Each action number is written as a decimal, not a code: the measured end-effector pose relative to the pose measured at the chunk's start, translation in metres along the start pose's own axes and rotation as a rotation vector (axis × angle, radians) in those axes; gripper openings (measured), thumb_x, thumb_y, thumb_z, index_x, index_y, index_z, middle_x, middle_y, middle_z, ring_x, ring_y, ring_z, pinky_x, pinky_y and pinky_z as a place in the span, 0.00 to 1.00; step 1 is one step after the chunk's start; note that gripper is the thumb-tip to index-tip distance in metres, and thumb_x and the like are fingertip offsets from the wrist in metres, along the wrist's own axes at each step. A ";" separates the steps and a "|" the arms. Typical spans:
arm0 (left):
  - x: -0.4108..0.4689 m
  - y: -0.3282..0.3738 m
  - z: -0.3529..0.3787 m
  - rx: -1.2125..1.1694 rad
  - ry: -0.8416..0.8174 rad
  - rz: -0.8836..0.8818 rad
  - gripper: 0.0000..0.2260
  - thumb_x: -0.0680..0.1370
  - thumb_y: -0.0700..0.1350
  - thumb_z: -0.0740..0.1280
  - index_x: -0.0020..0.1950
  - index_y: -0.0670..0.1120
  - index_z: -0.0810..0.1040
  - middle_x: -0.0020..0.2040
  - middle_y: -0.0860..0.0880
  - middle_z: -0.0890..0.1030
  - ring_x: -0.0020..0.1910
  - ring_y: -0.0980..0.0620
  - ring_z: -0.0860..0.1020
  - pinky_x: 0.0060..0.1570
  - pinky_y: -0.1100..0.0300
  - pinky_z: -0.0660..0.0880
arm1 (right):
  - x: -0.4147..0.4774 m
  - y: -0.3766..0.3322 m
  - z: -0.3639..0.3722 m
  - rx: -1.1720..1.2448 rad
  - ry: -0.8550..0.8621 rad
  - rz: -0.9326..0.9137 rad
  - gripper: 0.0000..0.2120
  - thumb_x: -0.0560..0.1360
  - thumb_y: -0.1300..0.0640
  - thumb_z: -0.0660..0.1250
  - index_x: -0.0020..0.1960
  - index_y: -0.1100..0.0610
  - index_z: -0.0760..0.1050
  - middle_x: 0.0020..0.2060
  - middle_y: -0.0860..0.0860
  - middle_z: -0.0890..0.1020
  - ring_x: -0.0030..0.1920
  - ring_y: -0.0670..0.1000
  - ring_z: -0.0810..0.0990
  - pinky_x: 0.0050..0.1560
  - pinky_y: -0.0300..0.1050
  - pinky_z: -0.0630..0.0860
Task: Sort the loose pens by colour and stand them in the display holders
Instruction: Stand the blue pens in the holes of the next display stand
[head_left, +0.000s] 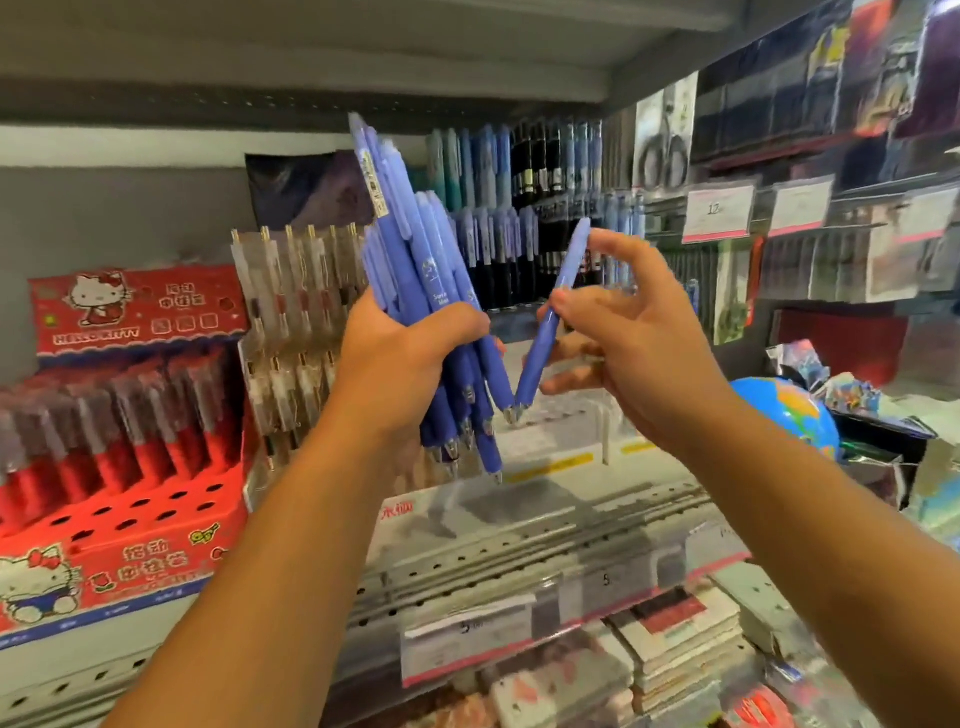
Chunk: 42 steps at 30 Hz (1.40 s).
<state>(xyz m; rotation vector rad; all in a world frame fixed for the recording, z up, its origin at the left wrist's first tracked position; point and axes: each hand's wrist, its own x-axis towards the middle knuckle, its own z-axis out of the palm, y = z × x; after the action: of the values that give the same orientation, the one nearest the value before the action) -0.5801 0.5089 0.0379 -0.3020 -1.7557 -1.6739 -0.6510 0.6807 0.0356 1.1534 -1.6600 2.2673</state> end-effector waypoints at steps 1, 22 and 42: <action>0.003 -0.002 0.000 0.012 0.014 0.007 0.03 0.62 0.49 0.73 0.32 0.55 0.80 0.30 0.45 0.81 0.28 0.42 0.77 0.26 0.53 0.76 | 0.010 0.003 -0.002 -0.007 0.006 -0.017 0.17 0.78 0.63 0.67 0.62 0.48 0.67 0.37 0.54 0.83 0.33 0.54 0.83 0.31 0.50 0.80; -0.015 -0.032 0.021 0.356 0.327 -0.027 0.12 0.74 0.36 0.73 0.49 0.52 0.77 0.37 0.55 0.84 0.37 0.52 0.84 0.33 0.64 0.79 | 0.089 0.087 0.003 -0.551 -0.212 -0.168 0.21 0.75 0.59 0.71 0.59 0.47 0.62 0.32 0.54 0.81 0.31 0.52 0.83 0.37 0.58 0.82; -0.017 -0.034 0.018 0.324 0.253 -0.066 0.11 0.75 0.38 0.73 0.50 0.51 0.76 0.34 0.59 0.82 0.35 0.58 0.83 0.29 0.69 0.77 | 0.076 0.093 0.017 -0.889 -0.374 -0.085 0.23 0.76 0.59 0.70 0.66 0.56 0.64 0.32 0.51 0.77 0.32 0.48 0.77 0.32 0.45 0.75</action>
<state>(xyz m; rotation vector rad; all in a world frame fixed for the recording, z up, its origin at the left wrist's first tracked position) -0.5932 0.5258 0.0021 0.1120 -1.8199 -1.3728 -0.7417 0.6040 0.0129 1.3568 -2.2975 1.0288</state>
